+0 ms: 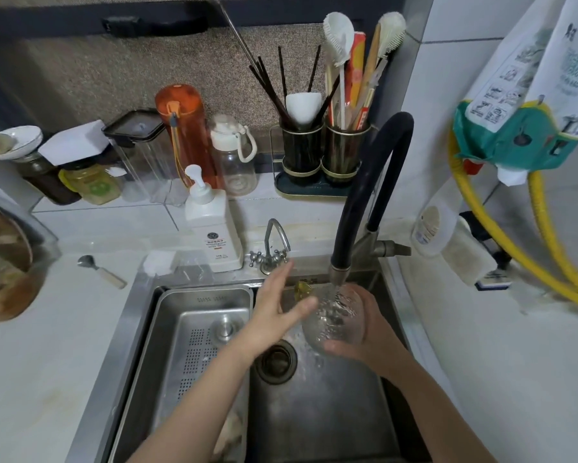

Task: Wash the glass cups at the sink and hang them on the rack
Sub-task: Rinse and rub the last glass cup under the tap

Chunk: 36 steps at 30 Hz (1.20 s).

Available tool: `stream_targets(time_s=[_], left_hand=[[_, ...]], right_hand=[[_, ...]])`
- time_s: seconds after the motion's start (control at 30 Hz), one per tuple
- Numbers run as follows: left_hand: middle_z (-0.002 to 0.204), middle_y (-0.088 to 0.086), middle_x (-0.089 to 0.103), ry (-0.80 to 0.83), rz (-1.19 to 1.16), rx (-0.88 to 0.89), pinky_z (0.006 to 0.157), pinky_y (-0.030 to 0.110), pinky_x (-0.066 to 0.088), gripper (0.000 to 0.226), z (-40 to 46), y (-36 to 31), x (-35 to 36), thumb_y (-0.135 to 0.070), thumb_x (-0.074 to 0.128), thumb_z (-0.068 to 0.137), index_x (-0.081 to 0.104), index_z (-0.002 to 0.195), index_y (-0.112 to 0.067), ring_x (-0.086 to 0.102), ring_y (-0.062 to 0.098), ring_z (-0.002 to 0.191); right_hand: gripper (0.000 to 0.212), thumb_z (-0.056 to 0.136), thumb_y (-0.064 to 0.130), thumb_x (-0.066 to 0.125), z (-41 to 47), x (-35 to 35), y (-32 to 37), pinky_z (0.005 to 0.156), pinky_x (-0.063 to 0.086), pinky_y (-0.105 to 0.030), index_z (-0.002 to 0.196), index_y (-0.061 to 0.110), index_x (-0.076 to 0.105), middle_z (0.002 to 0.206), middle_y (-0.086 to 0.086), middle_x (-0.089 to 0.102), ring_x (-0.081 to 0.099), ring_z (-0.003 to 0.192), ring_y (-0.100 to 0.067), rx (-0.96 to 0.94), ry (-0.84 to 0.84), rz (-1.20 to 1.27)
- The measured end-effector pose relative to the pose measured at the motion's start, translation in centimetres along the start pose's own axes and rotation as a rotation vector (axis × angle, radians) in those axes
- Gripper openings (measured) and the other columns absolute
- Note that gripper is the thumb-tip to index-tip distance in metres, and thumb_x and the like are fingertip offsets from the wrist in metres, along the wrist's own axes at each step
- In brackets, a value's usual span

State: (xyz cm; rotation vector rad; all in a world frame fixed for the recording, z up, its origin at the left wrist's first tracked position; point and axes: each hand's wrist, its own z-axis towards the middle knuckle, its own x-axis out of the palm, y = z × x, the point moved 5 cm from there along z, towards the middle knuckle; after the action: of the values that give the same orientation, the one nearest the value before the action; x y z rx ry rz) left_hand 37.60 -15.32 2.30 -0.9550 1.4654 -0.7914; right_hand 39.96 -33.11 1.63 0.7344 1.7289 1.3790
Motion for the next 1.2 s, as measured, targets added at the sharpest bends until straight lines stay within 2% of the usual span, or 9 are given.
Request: stream_targets(time_s=[0.07, 0.17, 0.27, 0.4, 0.63, 0.77, 0.9, 1.03, 1.2], left_hand=[[0.148, -0.005, 0.036, 0.086, -0.158, -0.07, 0.113, 0.035, 0.031, 0.065, 0.7, 0.0, -0.4, -0.053, 0.055, 0.084, 0.038, 0.142, -0.031, 0.036, 0.007, 0.133], [0.102, 0.003, 0.064, 0.032, -0.411, -0.122, 0.08, 0.03, 0.058, 0.018, 1.0, 0.3, -0.6, -0.018, 0.055, 0.093, 0.061, 0.11, -0.018, 0.065, 0.004, 0.089], [0.075, -0.002, 0.065, -0.078, -0.428, -0.12, 0.07, 0.03, 0.059, 0.01, 0.1, 1.3, -0.4, -0.007, 0.06, 0.089, 0.064, 0.09, -0.016, 0.065, 0.012, 0.076], [0.09, 0.006, 0.068, -0.238, -0.491, -0.112, 0.072, 0.029, 0.059, 0.011, -1.0, 2.7, -1.0, -0.007, 0.064, 0.086, 0.068, 0.091, -0.016, 0.065, 0.021, 0.087], [0.098, 0.016, 0.067, -0.097, -0.484, -0.106, 0.081, 0.025, 0.057, 0.024, -1.9, 2.5, 0.7, -0.007, 0.06, 0.088, 0.068, 0.106, -0.022, 0.066, 0.019, 0.095], [0.102, 0.009, 0.069, -0.173, -0.492, -0.108, 0.082, 0.029, 0.058, 0.029, -2.3, 3.3, -1.4, -0.003, 0.059, 0.088, 0.066, 0.109, -0.022, 0.068, 0.017, 0.095], [0.091, 0.003, 0.07, -0.187, -0.421, -0.071, 0.068, 0.023, 0.057, 0.028, -1.5, 1.8, -0.6, -0.004, 0.06, 0.089, 0.067, 0.097, -0.029, 0.068, 0.009, 0.081], [0.084, -0.005, 0.069, -0.268, -0.361, -0.071, 0.062, 0.02, 0.056, 0.027, -2.2, 1.5, -0.4, -0.005, 0.058, 0.091, 0.065, 0.089, -0.031, 0.067, 0.0, 0.072], [0.093, 0.001, 0.07, -0.316, -0.454, -0.087, 0.068, 0.022, 0.056, 0.024, -3.1, 1.8, 0.6, -0.003, 0.058, 0.091, 0.065, 0.092, -0.026, 0.068, 0.013, 0.083]], right_hand=[[0.092, 0.055, 0.017, 0.088, 0.3, -0.3, 0.1, 0.095, 0.05, -0.025, 0.129, 0.036, 0.037, 0.135, 0.005, 0.046, 0.052, 0.12, 0.001, 0.004, 0.063, 0.056], [0.091, 0.061, 0.03, 0.085, 0.3, -0.9, 0.5, 0.107, 0.04, -0.05, 0.139, 0.03, 0.037, 0.141, 0.0, 0.047, 0.047, 0.131, -0.018, -0.031, 0.043, 0.051], [0.076, 0.067, 0.019, 0.084, -0.1, -0.5, -0.1, 0.102, 0.046, -0.037, 0.132, 0.027, 0.046, 0.129, 0.008, 0.057, 0.053, 0.123, -0.012, -0.017, -0.018, 0.033], [0.069, 0.069, -0.004, 0.079, 1.1, 0.9, -0.3, 0.082, 0.049, -0.014, 0.121, 0.03, 0.047, 0.109, 0.026, 0.062, 0.06, 0.105, 0.005, -0.023, -0.039, 0.002], [0.085, 0.059, 0.021, 0.085, 0.4, 0.0, -1.5, 0.086, 0.054, -0.026, 0.133, 0.022, 0.043, 0.124, 0.0, 0.058, 0.06, 0.113, -0.014, 0.002, -0.052, 0.045], [0.074, 0.066, 0.011, 0.082, 1.8, 1.6, -0.8, 0.086, 0.054, -0.025, 0.129, 0.03, 0.047, 0.122, 0.01, 0.06, 0.058, 0.115, -0.009, 0.034, 0.009, 0.066], [0.076, 0.07, 0.036, 0.079, 1.7, 0.5, -1.2, 0.102, 0.044, -0.04, 0.136, 0.033, 0.042, 0.135, 0.008, 0.053, 0.051, 0.126, -0.013, 0.065, 0.034, 0.082], [0.064, 0.076, 0.057, 0.065, 1.5, 0.9, -1.2, 0.105, 0.041, -0.035, 0.133, 0.041, 0.042, 0.131, 0.017, 0.054, 0.05, 0.126, -0.007, 0.099, 0.063, 0.032], [0.049, 0.095, 0.048, 0.041, 2.7, -2.6, -1.2, 0.111, 0.031, -0.032, 0.139, 0.028, 0.043, 0.142, 0.006, 0.045, 0.042, 0.132, -0.014, 0.169, -0.183, -0.14]])
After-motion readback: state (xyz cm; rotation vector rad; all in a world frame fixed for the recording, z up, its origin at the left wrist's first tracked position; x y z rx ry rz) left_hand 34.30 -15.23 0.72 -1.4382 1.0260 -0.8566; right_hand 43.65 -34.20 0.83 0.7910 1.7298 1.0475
